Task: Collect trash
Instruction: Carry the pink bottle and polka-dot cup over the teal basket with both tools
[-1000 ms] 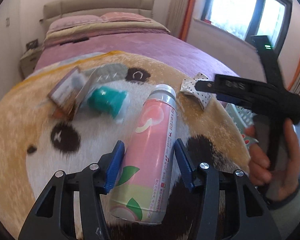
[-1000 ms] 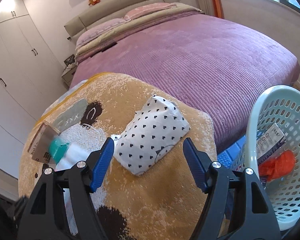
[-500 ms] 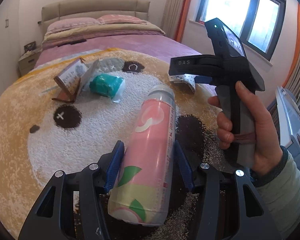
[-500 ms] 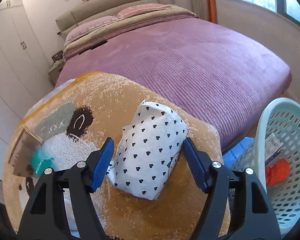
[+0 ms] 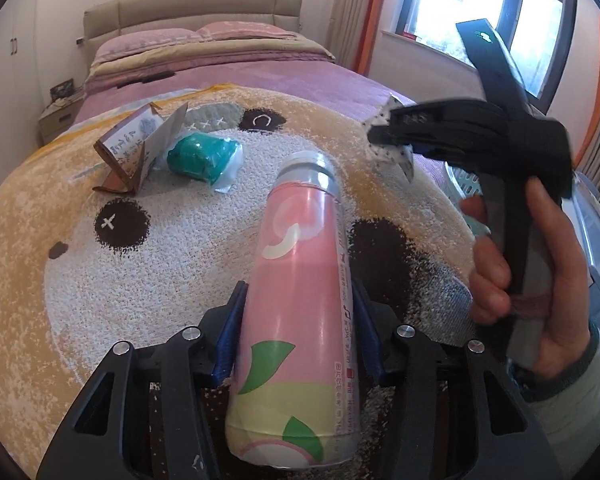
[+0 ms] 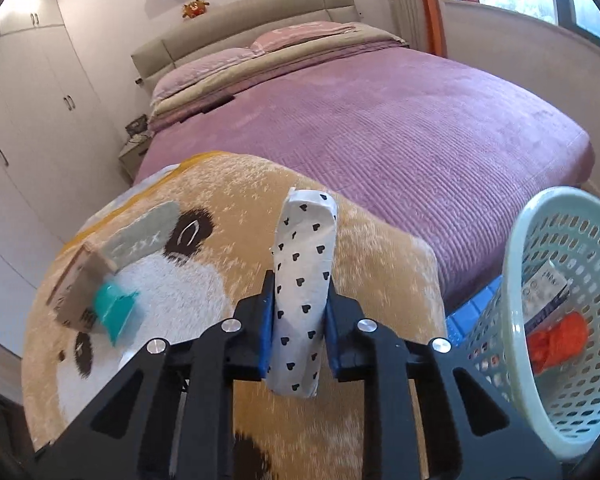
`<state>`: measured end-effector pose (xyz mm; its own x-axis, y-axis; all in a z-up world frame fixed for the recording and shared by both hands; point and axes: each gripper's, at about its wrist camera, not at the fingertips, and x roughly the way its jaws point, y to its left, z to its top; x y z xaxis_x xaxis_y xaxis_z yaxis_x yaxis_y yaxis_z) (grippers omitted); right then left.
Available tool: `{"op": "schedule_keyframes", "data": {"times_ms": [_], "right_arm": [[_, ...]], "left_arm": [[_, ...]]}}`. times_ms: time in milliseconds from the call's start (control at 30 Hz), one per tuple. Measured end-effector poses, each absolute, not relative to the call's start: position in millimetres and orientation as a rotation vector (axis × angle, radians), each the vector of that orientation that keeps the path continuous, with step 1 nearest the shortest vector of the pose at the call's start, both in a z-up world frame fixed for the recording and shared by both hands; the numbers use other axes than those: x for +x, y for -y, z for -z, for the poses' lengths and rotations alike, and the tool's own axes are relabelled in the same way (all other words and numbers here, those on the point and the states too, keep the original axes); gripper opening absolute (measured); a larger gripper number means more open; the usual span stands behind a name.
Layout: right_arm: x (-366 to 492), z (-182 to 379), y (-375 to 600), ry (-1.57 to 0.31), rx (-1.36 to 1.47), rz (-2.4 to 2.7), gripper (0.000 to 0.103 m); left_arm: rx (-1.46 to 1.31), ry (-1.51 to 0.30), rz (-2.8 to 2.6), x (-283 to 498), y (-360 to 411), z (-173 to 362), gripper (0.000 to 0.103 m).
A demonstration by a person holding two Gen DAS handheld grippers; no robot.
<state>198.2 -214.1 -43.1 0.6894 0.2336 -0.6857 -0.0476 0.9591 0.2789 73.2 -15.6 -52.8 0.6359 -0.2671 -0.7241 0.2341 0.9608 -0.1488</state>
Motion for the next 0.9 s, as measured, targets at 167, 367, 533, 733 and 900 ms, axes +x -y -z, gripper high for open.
{"op": "schedule_keyframes", "data": {"times_ms": [167,367,533,733,900], "right_arm": [[173,35,239,-0.768,0.266,-0.145,0.019],[144,28,274,-0.726,0.29,-0.093,0.019],[120,22,310,-0.684,0.299,-0.03,0.019],[104,10,348,-0.634,0.337,0.031,0.019],[94,2,376,-0.598,0.333,0.103,0.019]], "left_arm": [[-0.064,-0.816,0.311,75,24,47,0.047],[-0.081,-0.8,0.329,82,40,40,0.047],[-0.095,-0.766,0.376,87,58,31,0.047],[-0.06,-0.722,0.428,92,90,17,0.047],[-0.028,-0.683,0.497,100,125,0,0.047]]}}
